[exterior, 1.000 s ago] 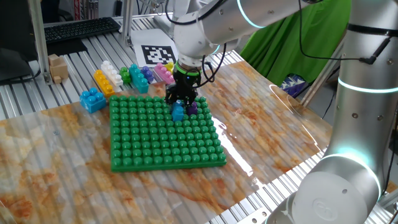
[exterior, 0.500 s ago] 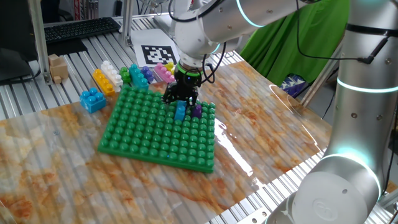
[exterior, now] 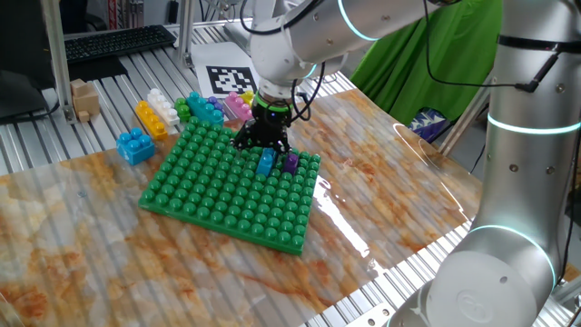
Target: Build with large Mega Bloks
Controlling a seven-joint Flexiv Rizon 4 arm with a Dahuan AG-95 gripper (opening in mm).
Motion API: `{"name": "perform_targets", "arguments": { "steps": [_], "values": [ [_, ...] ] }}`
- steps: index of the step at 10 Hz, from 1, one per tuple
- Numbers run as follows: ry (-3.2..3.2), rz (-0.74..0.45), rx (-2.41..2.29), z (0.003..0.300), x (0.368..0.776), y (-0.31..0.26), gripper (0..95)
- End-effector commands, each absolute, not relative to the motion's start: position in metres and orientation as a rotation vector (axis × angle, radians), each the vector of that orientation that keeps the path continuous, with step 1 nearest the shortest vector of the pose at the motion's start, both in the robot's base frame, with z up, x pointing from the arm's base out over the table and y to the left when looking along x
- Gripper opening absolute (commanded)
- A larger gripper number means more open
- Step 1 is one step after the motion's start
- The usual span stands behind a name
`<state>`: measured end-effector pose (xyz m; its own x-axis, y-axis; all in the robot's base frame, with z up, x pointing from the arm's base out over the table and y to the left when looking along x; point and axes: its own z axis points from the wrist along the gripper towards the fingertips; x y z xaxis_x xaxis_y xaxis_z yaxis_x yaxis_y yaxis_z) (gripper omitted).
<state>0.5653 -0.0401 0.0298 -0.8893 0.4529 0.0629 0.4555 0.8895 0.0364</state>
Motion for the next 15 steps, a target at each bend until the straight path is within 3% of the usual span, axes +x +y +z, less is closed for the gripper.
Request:
{"name": "perform_targets", "arguments": {
  "steps": [1,4,5,15],
  "values": [
    [-2.976,-0.072,-0.727,0.032,0.566,-0.040,95.0],
    [-2.944,-0.063,-0.726,0.032,0.566,-0.040,95.0],
    [-2.937,-0.058,-0.723,0.032,0.566,-0.040,76.0],
    [-2.920,-0.046,-0.712,0.049,0.564,-0.044,76.0]
  ]
}}
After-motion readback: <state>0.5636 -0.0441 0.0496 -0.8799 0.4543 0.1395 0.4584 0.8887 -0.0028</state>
